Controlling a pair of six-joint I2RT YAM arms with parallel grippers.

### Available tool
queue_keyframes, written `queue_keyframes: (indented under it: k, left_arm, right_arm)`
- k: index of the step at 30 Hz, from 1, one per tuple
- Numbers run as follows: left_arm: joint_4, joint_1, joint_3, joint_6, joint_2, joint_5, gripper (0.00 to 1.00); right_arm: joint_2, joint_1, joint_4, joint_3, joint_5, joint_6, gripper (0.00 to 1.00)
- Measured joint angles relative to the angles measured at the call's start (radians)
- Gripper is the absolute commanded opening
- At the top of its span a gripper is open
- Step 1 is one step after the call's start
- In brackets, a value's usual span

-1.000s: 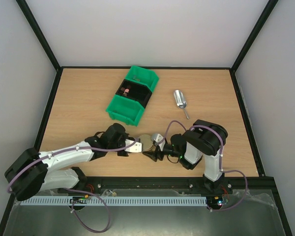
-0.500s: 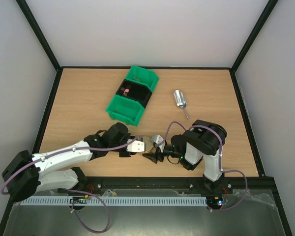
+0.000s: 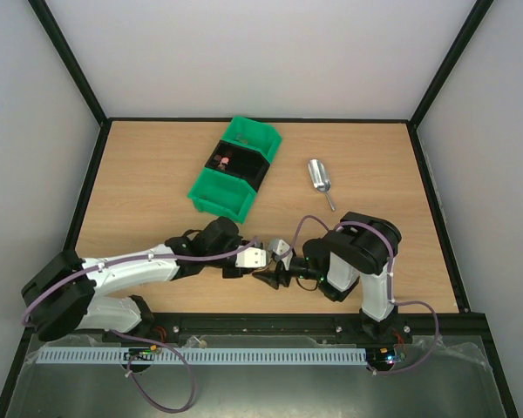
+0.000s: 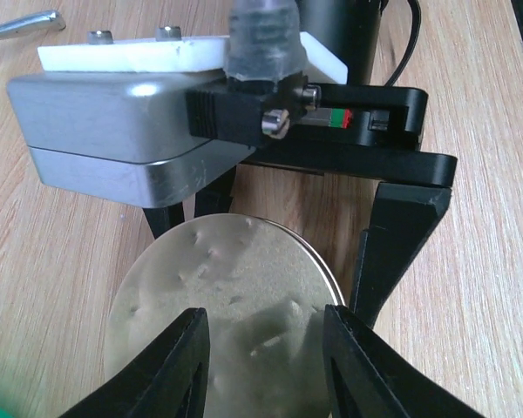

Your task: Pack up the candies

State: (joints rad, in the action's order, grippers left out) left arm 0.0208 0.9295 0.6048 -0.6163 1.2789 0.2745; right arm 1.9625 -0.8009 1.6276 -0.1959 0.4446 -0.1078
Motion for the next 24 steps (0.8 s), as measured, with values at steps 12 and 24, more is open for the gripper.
queue_keyframes:
  k: [12, 24]
  left_arm:
    - [0.011, -0.010, -0.010, -0.032, -0.015, 0.064, 0.47]
    - [-0.010, -0.040, -0.030, -0.058, 0.006, 0.061, 0.21]
  right_arm:
    - [0.009, 0.000, 0.003, -0.008, 0.000, 0.002, 0.29]
    - [0.010, 0.000, 0.006, -0.010, -0.004, 0.003, 0.28]
